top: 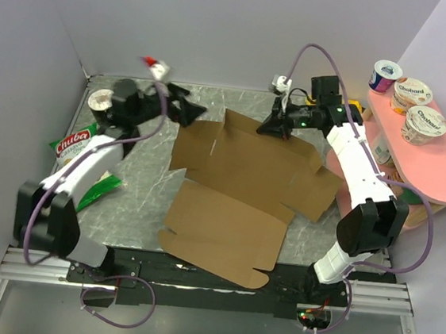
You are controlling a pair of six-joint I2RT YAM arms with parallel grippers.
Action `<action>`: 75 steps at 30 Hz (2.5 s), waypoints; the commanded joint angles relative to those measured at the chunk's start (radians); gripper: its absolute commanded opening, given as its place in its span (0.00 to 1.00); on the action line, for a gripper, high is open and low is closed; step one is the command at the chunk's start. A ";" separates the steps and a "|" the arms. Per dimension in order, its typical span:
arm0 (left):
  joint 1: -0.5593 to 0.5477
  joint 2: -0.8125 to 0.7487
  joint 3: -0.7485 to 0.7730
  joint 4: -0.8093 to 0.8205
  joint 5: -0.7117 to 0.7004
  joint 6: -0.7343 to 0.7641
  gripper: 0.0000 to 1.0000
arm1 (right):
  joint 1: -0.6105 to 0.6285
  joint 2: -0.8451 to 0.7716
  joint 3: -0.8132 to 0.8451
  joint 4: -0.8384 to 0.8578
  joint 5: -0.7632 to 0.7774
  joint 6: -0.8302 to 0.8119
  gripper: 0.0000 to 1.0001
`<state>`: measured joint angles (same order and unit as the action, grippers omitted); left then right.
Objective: Fold the paper box
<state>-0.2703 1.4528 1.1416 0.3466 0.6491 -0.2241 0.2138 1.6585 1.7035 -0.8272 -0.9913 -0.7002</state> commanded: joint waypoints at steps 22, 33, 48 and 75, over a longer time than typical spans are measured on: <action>0.183 0.030 -0.281 0.140 0.064 -0.121 0.99 | -0.142 -0.186 0.105 -0.003 -0.254 0.053 0.00; 0.103 -0.006 -0.499 0.443 0.279 -0.216 0.95 | -0.143 -0.187 0.051 0.059 -0.153 0.117 0.00; 0.102 -0.180 -0.654 0.566 0.189 -0.320 0.97 | -0.149 -0.146 0.058 0.059 -0.161 0.120 0.00; -0.023 -0.105 -0.717 0.801 0.254 -0.434 0.92 | -0.149 -0.166 0.035 0.066 -0.171 0.130 0.00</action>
<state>-0.2649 1.3201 0.3988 1.0931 0.8745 -0.6697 0.0673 1.5135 1.7462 -0.8005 -1.1496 -0.5907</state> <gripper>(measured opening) 0.933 0.017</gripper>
